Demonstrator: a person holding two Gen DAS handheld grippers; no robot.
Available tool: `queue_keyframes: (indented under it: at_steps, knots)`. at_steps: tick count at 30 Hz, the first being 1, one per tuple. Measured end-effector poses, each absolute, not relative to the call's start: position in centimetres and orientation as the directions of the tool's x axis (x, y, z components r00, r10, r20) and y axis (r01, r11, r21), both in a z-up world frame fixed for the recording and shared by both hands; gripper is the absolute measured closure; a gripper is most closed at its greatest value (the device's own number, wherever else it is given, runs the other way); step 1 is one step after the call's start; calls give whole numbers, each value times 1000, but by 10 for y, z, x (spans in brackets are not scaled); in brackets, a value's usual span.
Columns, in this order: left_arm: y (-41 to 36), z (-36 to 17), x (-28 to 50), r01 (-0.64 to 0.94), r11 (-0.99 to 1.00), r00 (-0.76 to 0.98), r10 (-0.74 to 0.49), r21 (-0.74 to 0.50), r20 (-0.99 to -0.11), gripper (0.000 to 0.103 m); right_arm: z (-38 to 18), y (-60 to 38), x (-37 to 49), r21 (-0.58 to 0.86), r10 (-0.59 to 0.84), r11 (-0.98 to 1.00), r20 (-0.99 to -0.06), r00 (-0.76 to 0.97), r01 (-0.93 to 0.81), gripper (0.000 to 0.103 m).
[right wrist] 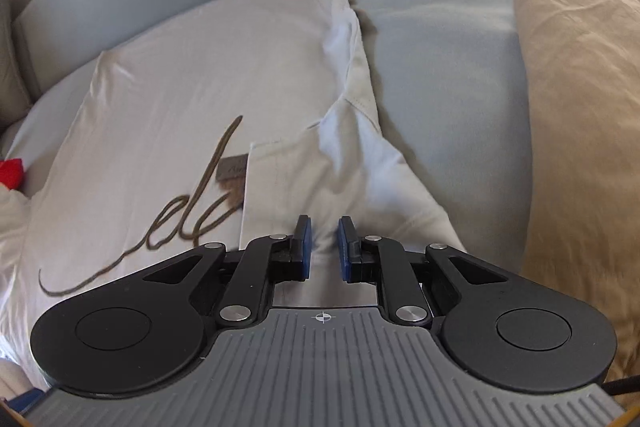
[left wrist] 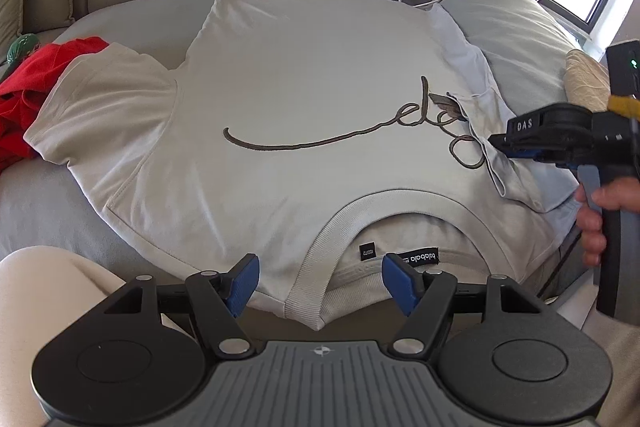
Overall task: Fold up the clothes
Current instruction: 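Grasp the shirt side with the right gripper and fold it over the print, then open the right gripper to release the folded side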
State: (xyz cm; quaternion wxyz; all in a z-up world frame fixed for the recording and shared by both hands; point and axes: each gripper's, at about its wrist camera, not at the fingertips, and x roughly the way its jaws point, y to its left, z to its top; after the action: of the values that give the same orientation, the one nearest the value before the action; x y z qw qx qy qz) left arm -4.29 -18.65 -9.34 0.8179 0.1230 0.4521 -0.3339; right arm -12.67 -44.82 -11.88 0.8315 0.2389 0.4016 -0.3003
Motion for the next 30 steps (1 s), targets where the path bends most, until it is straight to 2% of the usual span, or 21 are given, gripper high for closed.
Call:
queue_keyframes:
  at_steps: [3, 8, 11, 16, 19, 21, 23, 24, 25, 28, 30]
  knots:
    - [-184, -93, -42, 644, 758, 372, -431, -106, -822, 35, -108, -418, -145, 150, -281, 750, -809, 516, 644, 86]
    - [-180, -91, -42, 630, 770, 382, -424, -104, -821, 35, -86, -409, -181, 303, -173, 735, -782, 599, 607, 86]
    - [-179, -89, -43, 619, 777, 378, -427, -119, -821, 35, -80, -422, -180, 297, -240, 703, -756, 609, 646, 86]
    - [-166, -75, -43, 602, 787, 418, -452, -132, -788, 35, -113, -432, -164, 309, -213, 637, -810, 547, 706, 86]
    - [-145, -63, -28, 538, 826, 463, -455, -166, -761, 35, -103, -403, -170, 257, -206, 714, -811, 547, 651, 86]
    - [-125, -54, -13, 476, 853, 488, -458, -214, -743, 35, -92, -389, -176, 254, -186, 741, -811, 554, 621, 76]
    - [-104, -44, 3, 409, 872, 514, -465, -270, -721, 35, -79, -384, -184, 312, -160, 731, -786, 597, 607, 73]
    - [-91, -39, 10, 375, 876, 530, -471, -303, -705, 34, -73, -382, -187, 336, -155, 724, -772, 617, 603, 63]
    - [-77, -36, 18, 338, 878, 548, -477, -340, -687, 34, -67, -380, -190, 355, -155, 717, -757, 635, 600, 60]
    - [-33, -30, 39, 206, 869, 606, -474, -450, -639, 33, -53, -372, -190, 382, -153, 715, -732, 664, 585, 57]
    - [-5, -38, 56, 98, 850, 635, -454, -518, -625, 38, -47, -366, -188, 395, -132, 725, -725, 676, 565, 53]
